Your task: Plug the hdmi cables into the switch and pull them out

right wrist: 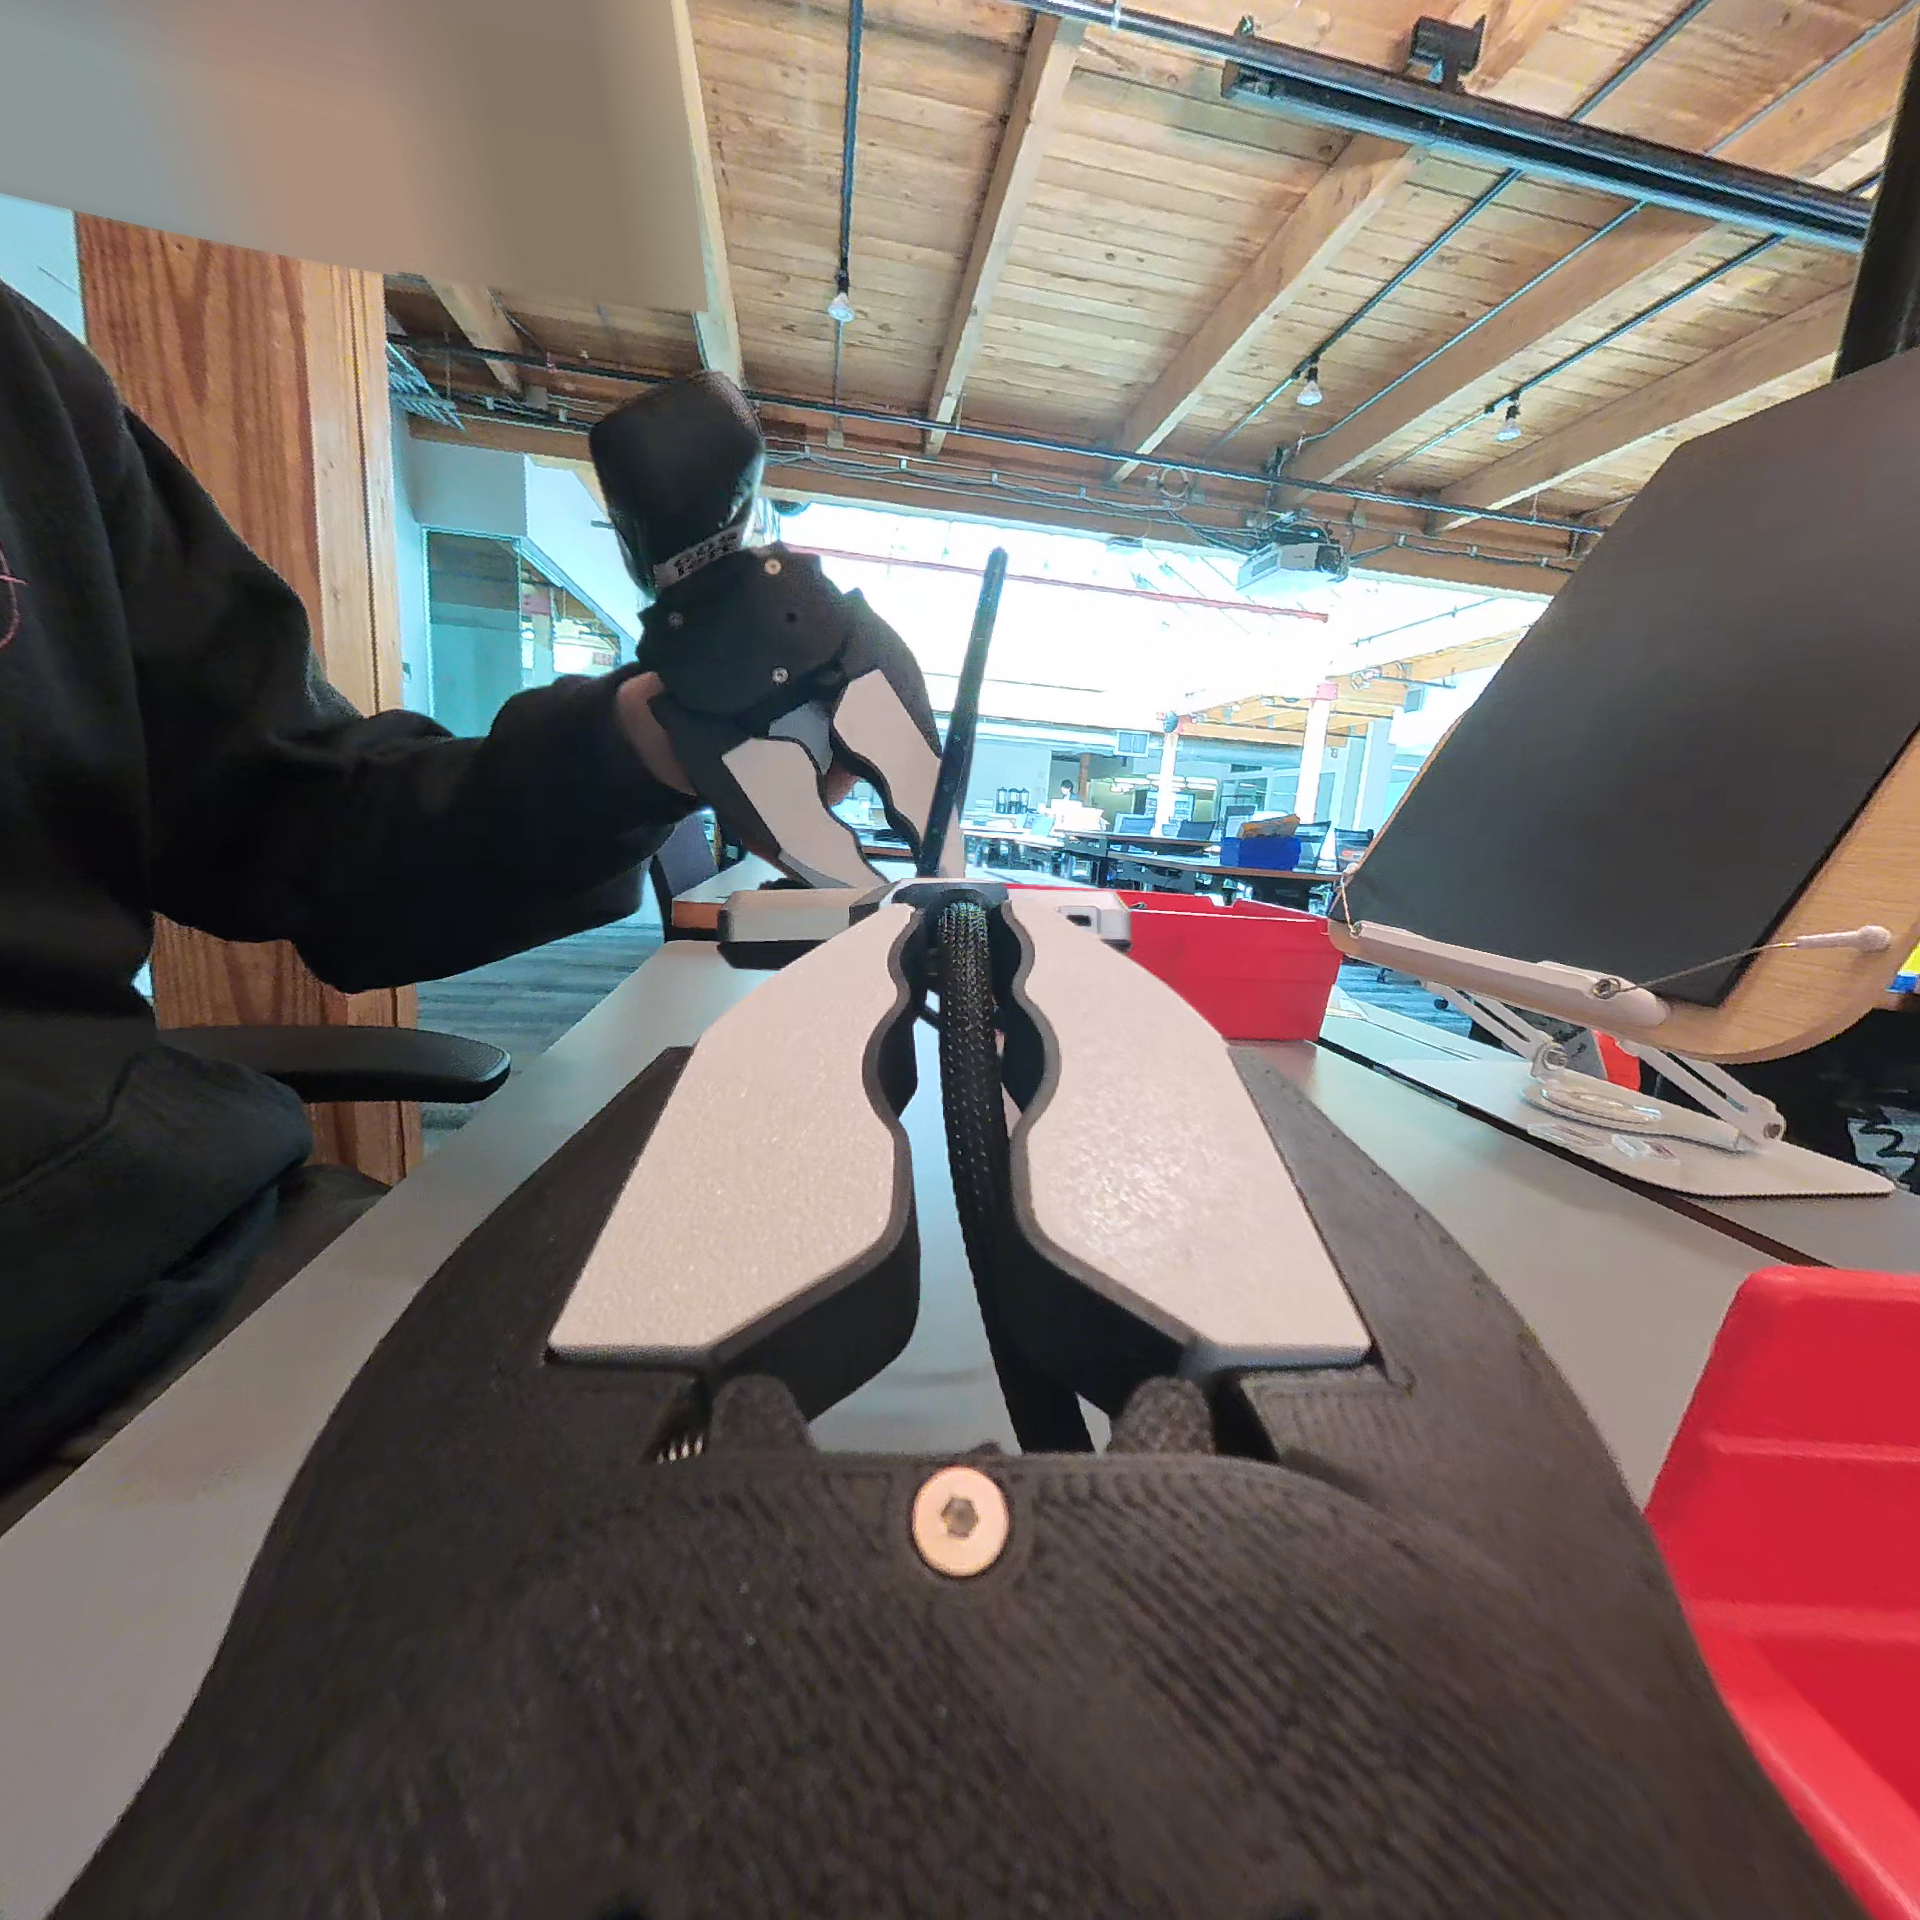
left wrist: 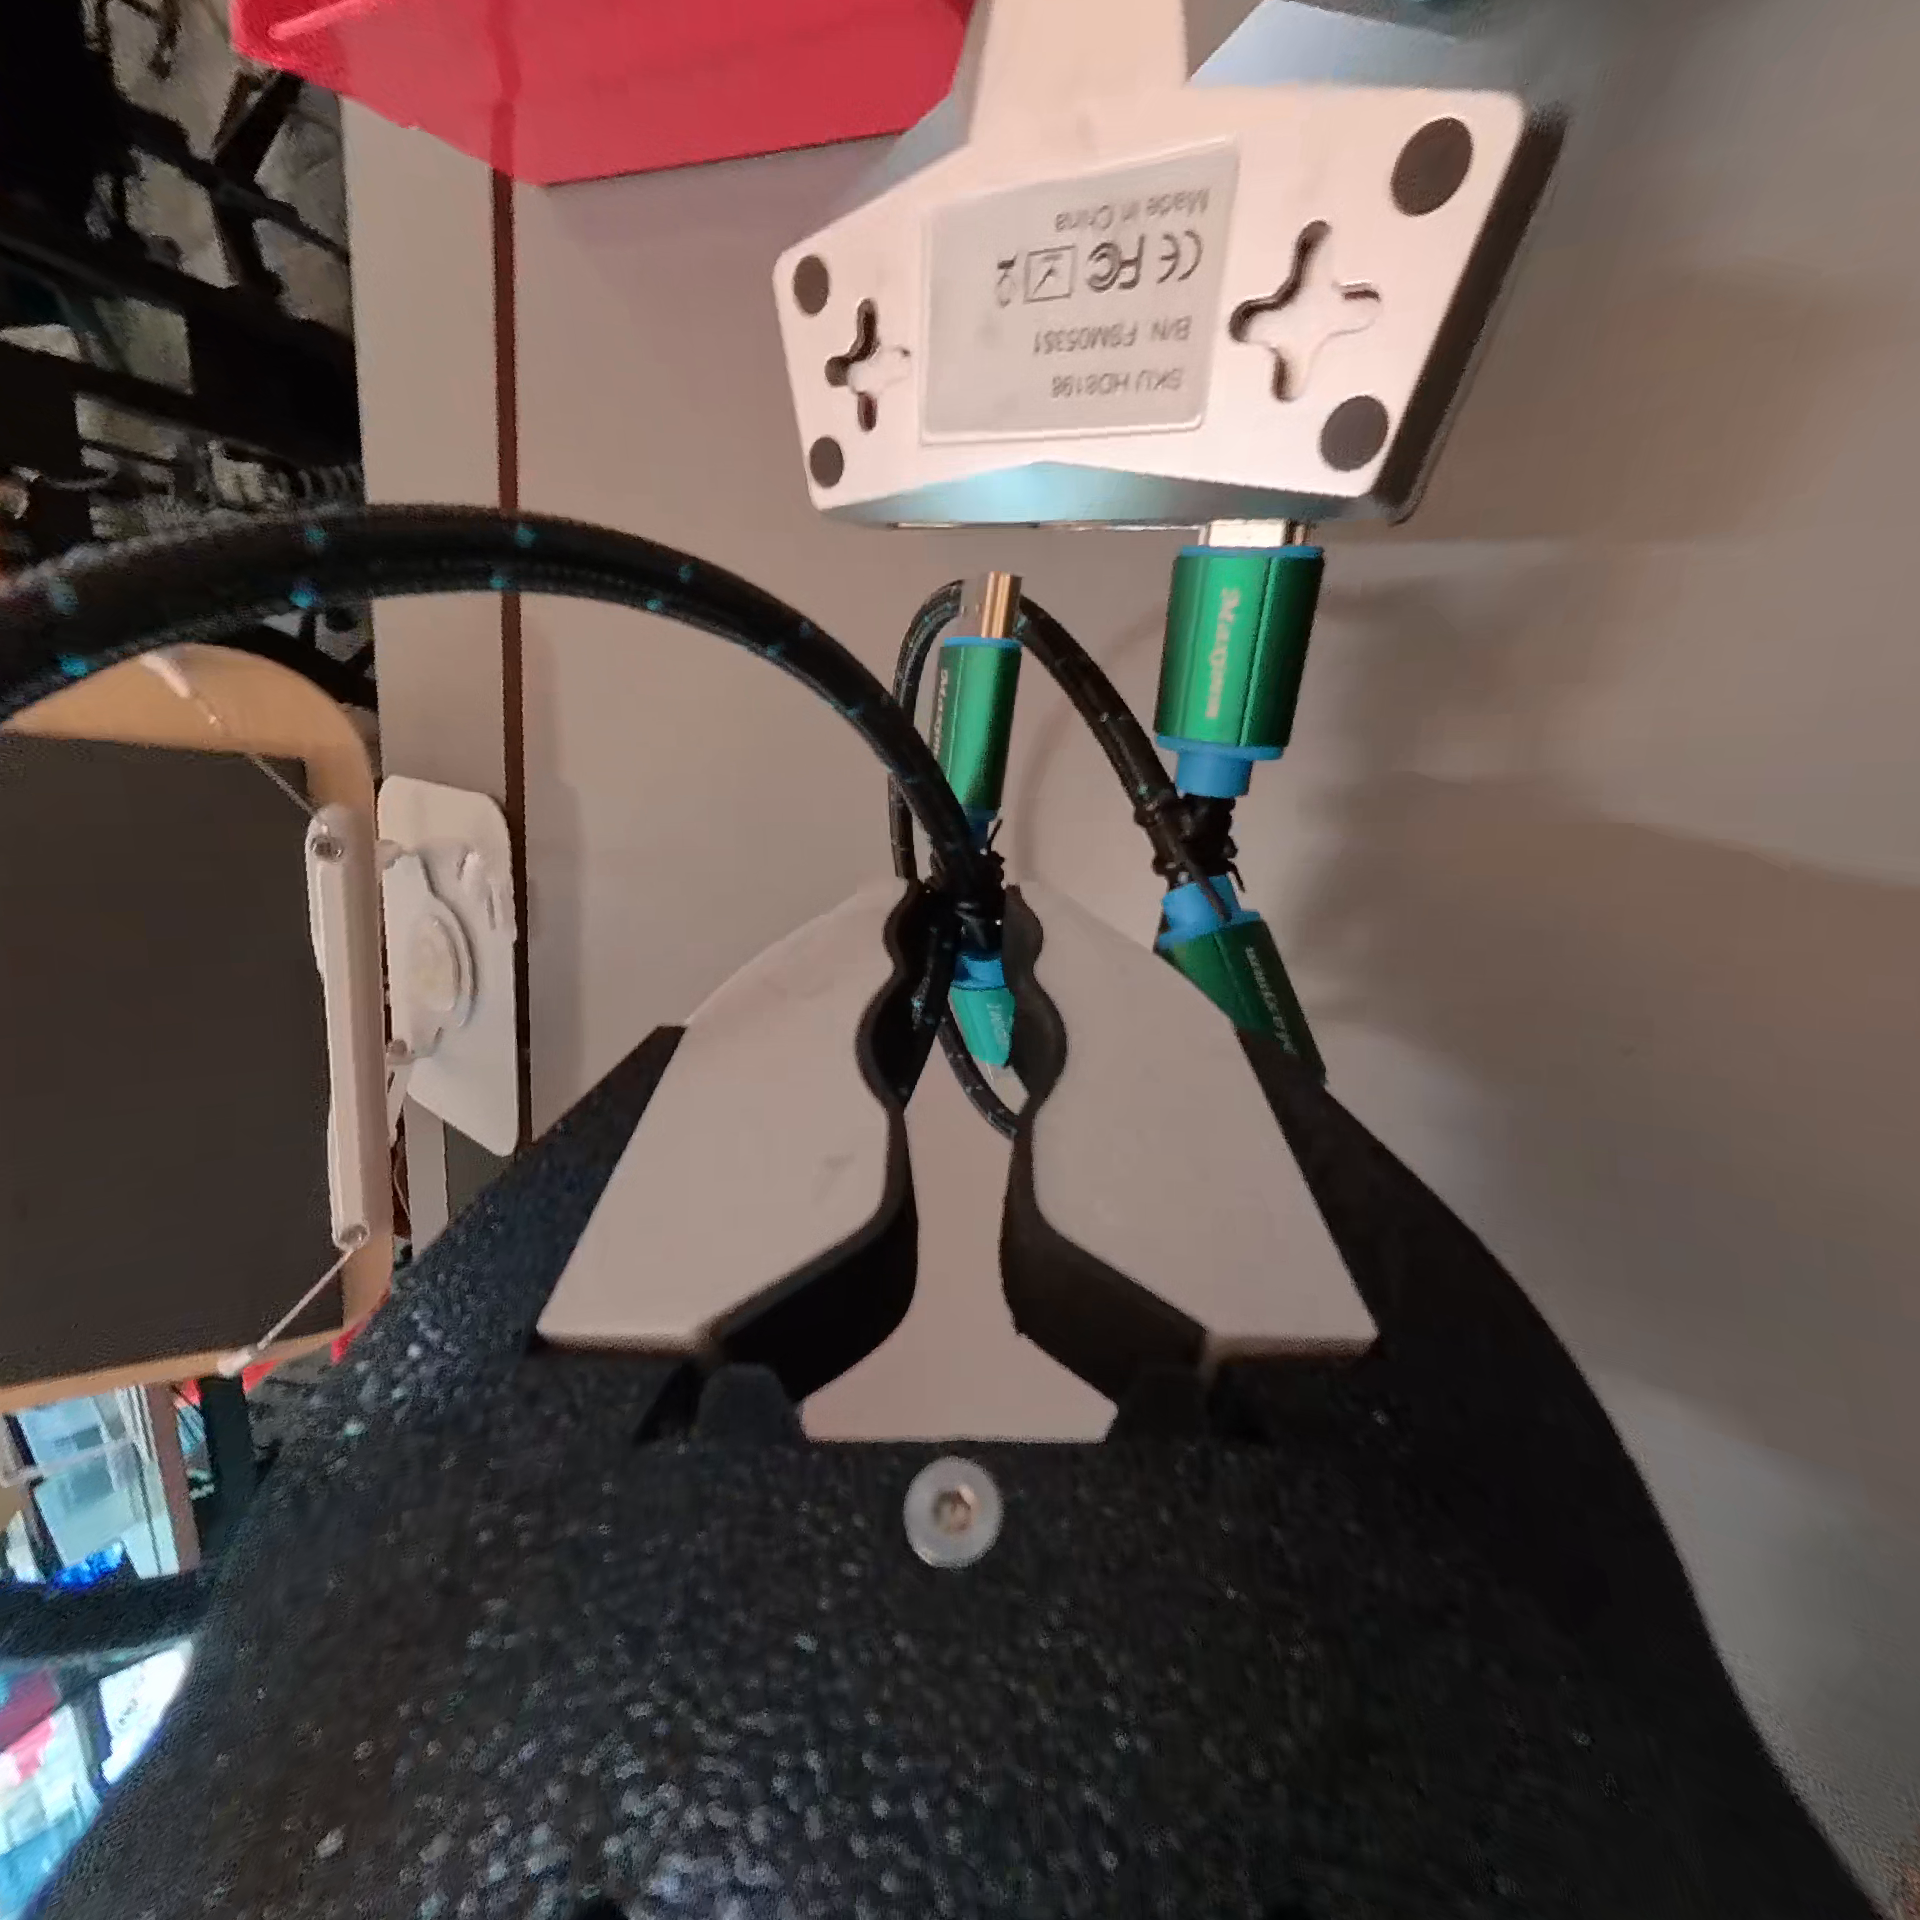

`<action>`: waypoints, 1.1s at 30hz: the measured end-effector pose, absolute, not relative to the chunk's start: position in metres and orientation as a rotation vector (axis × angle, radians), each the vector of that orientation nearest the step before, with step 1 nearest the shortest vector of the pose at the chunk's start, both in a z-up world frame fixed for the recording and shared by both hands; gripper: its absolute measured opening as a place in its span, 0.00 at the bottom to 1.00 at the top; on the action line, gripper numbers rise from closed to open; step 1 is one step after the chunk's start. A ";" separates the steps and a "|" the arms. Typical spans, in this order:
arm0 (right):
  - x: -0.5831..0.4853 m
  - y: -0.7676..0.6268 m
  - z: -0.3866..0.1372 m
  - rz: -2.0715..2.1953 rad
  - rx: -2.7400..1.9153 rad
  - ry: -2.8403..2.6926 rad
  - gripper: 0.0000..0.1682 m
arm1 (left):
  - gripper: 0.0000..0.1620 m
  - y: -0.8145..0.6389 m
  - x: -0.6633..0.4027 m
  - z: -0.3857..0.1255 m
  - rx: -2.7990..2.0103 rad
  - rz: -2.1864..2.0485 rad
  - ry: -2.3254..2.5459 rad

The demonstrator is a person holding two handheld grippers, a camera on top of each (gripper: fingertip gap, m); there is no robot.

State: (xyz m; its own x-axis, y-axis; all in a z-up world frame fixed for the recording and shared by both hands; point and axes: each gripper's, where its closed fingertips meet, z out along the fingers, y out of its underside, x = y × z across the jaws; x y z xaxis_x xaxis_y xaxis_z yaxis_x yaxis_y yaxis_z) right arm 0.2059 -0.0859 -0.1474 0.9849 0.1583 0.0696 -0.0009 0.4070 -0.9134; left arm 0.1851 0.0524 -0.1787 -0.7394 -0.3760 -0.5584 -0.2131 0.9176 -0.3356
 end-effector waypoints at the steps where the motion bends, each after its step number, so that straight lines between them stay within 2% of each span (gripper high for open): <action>1: 0.205 -0.086 -0.147 0.107 -1.147 -0.155 0.07 | 0.08 0.050 0.185 -0.179 -0.396 -0.325 2.441; 11: 0.206 -0.091 -0.143 0.157 -1.098 -0.143 0.07 | 0.08 0.038 0.183 -0.175 -0.284 -0.359 2.589; 33: 0.215 -0.097 -0.140 0.202 -1.058 -0.087 0.07 | 0.08 0.030 0.183 -0.150 -0.144 -0.255 2.452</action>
State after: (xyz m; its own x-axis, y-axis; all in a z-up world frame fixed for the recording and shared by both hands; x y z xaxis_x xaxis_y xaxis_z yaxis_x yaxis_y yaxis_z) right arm 0.2147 -0.0972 -0.1400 0.9781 0.2066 -0.0255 -0.1229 0.4741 -0.8718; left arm 0.1832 0.0300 -0.1498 -0.7765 -0.1673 -0.6075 -0.0386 0.9749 -0.2192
